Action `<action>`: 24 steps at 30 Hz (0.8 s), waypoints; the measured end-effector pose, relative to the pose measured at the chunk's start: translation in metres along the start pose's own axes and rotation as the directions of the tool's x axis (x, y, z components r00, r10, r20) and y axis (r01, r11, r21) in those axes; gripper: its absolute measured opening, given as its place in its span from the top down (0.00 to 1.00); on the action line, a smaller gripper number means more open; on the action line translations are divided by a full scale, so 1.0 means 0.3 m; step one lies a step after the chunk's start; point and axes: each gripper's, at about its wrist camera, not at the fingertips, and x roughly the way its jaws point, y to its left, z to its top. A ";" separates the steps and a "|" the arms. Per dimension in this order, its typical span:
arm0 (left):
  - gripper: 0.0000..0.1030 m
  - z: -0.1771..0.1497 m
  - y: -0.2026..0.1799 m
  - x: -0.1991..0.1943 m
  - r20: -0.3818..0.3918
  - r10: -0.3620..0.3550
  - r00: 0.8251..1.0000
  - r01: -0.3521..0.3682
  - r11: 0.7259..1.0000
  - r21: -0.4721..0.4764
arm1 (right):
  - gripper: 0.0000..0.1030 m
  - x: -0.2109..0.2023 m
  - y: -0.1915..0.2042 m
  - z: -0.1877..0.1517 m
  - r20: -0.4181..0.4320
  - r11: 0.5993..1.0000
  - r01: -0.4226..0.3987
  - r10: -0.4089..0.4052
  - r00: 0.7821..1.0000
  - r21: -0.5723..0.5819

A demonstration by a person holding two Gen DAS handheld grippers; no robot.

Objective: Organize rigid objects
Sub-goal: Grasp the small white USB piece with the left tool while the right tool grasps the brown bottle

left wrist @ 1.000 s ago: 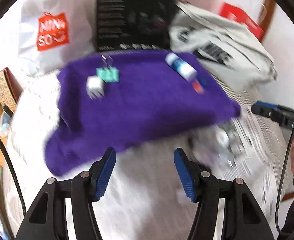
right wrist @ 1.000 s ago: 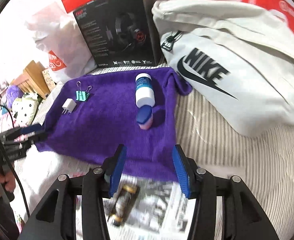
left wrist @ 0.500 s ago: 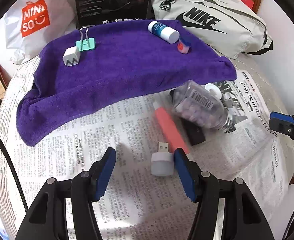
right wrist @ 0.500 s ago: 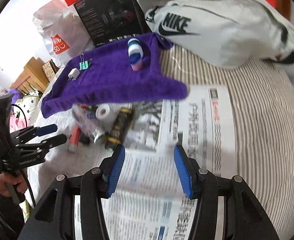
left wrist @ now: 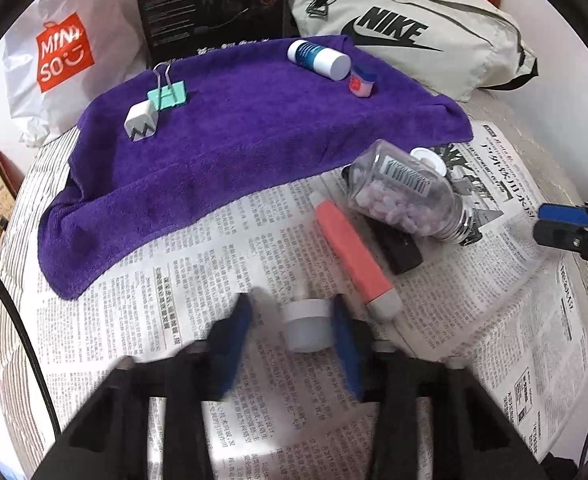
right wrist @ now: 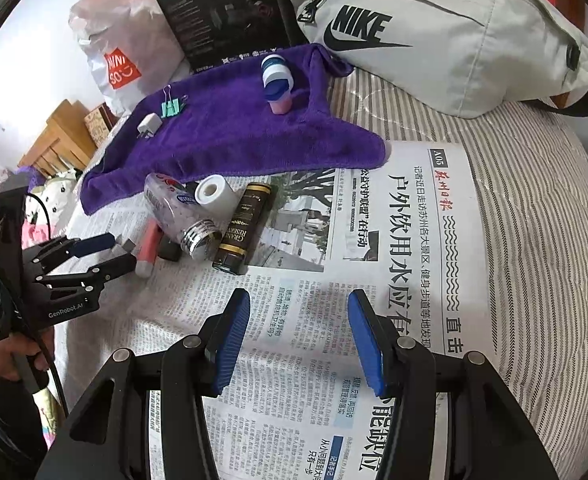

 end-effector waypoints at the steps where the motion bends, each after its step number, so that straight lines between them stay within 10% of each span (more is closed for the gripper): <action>1: 0.78 0.001 0.002 0.000 0.000 -0.005 1.000 0.005 1.000 -0.002 | 0.51 0.003 0.001 0.000 -0.001 1.000 -0.001 0.001 1.000 0.000; 24: 0.78 -0.020 0.071 -0.012 0.006 -0.012 1.000 0.013 0.997 -0.072 | 0.57 0.216 0.170 0.145 -0.013 0.994 0.045 -0.047 0.999 -0.101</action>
